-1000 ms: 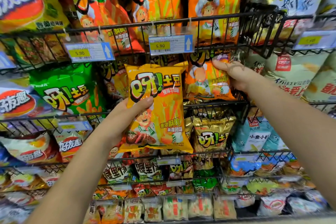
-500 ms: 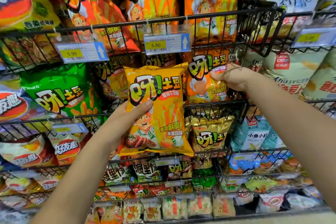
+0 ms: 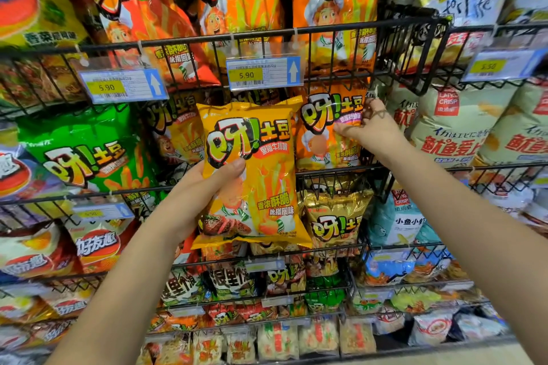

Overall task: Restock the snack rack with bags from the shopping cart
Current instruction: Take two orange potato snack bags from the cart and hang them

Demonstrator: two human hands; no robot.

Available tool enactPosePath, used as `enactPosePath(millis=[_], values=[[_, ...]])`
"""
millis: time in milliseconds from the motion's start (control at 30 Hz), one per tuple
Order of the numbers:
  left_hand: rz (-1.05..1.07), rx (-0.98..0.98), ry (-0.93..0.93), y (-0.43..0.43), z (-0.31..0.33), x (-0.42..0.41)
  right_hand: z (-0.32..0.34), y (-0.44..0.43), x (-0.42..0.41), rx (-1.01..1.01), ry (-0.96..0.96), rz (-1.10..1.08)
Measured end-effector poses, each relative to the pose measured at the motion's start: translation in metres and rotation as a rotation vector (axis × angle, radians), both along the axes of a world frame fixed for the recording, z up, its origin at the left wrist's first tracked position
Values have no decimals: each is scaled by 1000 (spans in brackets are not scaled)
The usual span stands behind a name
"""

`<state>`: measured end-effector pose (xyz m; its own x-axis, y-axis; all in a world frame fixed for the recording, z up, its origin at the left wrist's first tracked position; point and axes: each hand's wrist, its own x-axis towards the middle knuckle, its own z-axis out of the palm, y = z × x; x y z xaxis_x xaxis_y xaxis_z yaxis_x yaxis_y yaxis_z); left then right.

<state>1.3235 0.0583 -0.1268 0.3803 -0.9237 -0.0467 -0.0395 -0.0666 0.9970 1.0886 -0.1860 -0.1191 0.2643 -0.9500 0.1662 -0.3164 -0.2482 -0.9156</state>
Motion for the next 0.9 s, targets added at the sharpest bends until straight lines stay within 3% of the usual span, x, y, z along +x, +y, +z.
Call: enactPosePath(millis=[133,333,400,567,900], values=[[-11,25,5,-4,11,3,-5,6,-4,-55,-67,-45],[-43,69,-53,-16,24,-4,-8,46,-11,-398,37,-174],[-31,84,-66,-20,27,-4,-5,62,-6,-342,-2,-19],[6,100,-46,-35,36,-3,11,96,19,34,56,401],[73,78,103,-52,43,20,17,88,70,109,50,299]])
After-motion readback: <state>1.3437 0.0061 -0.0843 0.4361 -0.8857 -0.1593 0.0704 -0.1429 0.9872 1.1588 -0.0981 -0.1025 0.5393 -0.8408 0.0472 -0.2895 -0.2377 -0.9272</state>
